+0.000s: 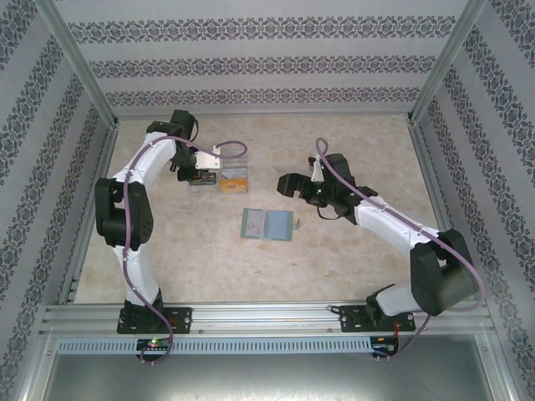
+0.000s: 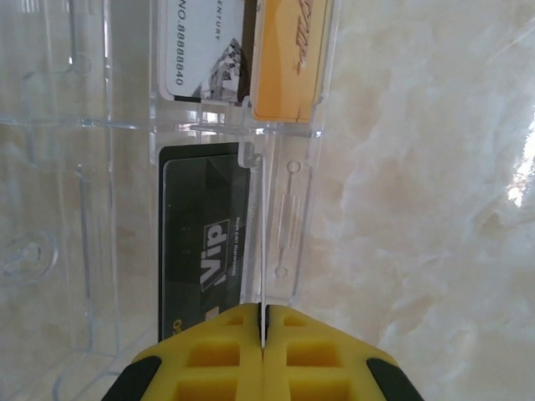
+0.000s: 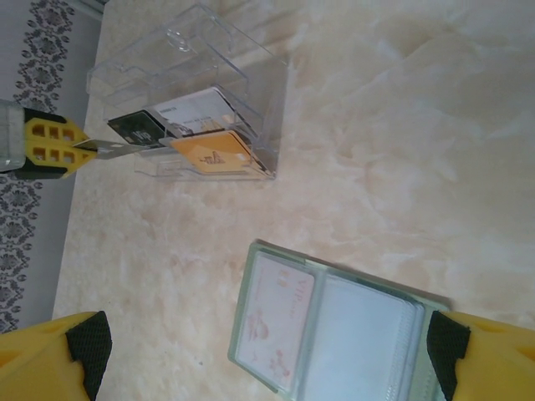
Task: Take the credit cards out of the card holder
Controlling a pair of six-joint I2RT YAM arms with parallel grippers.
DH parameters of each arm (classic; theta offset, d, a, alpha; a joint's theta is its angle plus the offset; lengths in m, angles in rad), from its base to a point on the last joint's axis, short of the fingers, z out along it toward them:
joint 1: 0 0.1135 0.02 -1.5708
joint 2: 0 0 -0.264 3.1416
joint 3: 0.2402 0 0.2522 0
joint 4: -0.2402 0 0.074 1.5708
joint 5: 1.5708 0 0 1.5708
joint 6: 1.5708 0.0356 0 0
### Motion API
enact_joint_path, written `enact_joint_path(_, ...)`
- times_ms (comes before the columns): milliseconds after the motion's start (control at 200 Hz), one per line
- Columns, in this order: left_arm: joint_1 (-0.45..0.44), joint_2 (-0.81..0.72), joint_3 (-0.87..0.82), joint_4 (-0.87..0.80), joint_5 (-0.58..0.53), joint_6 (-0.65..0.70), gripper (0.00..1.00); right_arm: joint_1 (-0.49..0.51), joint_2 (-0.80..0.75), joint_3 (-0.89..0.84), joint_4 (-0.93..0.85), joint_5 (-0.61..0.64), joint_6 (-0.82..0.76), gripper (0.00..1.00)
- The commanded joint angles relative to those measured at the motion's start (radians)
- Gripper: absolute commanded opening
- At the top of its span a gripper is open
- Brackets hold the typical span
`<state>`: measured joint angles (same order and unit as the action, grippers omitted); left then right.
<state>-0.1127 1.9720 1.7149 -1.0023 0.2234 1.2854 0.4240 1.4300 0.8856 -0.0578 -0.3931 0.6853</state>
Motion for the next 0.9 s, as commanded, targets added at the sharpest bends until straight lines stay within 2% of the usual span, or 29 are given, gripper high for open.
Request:
enact_joint_path(0, 0.024, 0.014, 0.064, -0.003, 0.020, 0.054, 0.00, 0.020, 0.028, 0.042, -0.023, 0.002, 0.019, 0.98)
enact_joint_path(115, 0.030, 0.040, 0.107, -0.004, 0.032, 0.060, 0.00, 0.031, 0.052, 0.061, -0.031, 0.005, 0.023, 0.98)
enact_joint_path(260, 0.030, 0.102, 0.202, -0.096, 0.062, 0.064, 0.00, 0.038, 0.078, 0.081, -0.032, 0.003, 0.030, 0.98)
enact_joint_path(500, 0.034, 0.101, 0.209, -0.160, 0.078, 0.073, 0.00, 0.041, 0.079, 0.095, -0.046, 0.008, 0.028, 0.98)
enact_joint_path(744, 0.049, 0.049, 0.201, -0.145, 0.131, 0.063, 0.00, 0.044, 0.090, 0.102, -0.043, 0.002, 0.033, 0.98)
enact_joint_path(894, 0.050, 0.057, 0.168, -0.141, 0.074, 0.071, 0.00, 0.047, 0.086, 0.099, -0.042, 0.002, 0.034, 0.98)
